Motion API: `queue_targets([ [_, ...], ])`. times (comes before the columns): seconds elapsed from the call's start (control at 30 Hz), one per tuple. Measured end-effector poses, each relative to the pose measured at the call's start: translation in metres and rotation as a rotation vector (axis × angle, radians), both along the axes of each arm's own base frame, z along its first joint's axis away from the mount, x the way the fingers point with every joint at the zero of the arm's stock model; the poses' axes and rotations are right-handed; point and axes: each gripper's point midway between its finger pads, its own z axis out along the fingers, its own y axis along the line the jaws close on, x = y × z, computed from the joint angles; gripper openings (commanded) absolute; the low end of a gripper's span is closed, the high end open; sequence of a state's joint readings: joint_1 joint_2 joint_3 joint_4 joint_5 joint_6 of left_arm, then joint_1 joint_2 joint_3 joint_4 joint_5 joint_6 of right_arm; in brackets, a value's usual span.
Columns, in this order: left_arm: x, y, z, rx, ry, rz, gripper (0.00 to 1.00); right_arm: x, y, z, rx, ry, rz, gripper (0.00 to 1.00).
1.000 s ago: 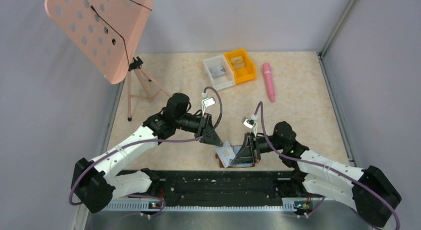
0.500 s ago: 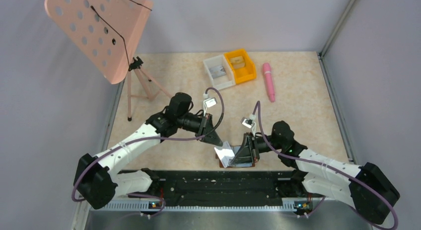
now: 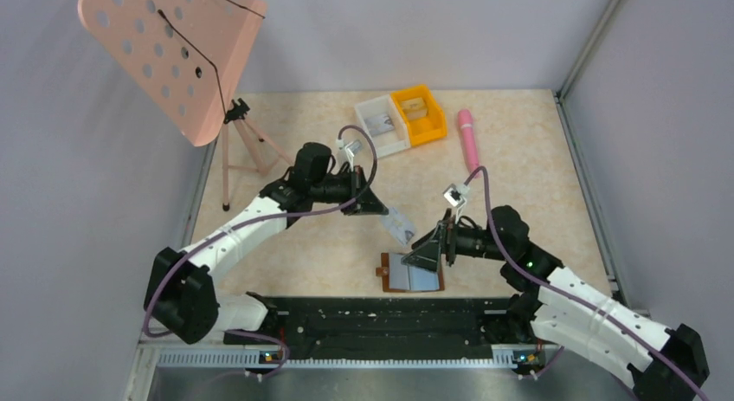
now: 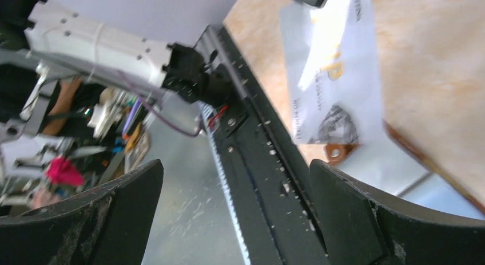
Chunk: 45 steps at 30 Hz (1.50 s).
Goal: Take the credit cards out of the card holder
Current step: Place the credit card in the storage box.
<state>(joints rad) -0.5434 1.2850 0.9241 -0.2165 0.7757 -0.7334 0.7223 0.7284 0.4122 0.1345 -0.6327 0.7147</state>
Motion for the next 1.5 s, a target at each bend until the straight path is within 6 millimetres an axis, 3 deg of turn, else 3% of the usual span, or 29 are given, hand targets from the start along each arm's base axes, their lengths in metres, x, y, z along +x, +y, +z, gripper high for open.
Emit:
queue_targets([
  [0.3, 0.121, -0.016, -0.002, 0.029, -0.117, 0.393, 0.0, 0.043, -0.044, -0.032, -0.21, 0.045, -0.397, 0.99],
  [0.4, 0.164, -0.016, -0.002, 0.025, -0.179, 0.533, 0.0, 0.051, -0.061, -0.029, -0.237, 0.03, -0.495, 0.99],
  [0.57, 0.212, -0.004, -0.02, 0.042, -0.235, 0.742, 0.0, 0.056, -0.082, -0.014, -0.198, -0.006, -0.613, 0.99],
  [0.8, 0.268, 0.015, -0.045, 0.074, -0.273, 0.99, 0.0, 0.056, -0.092, -0.009, -0.195, -0.033, -0.654, 0.99],
  [1.1, 0.333, 0.028, -0.037, 0.083, -0.368, 1.174, 0.0, 0.056, -0.096, -0.012, -0.22, -0.032, -0.661, 0.99],
  [1.5, 0.373, 0.029, -0.045, 0.127, -0.426, 1.21, 0.0, 0.057, -0.103, 0.004, -0.226, -0.062, -0.69, 0.99],
])
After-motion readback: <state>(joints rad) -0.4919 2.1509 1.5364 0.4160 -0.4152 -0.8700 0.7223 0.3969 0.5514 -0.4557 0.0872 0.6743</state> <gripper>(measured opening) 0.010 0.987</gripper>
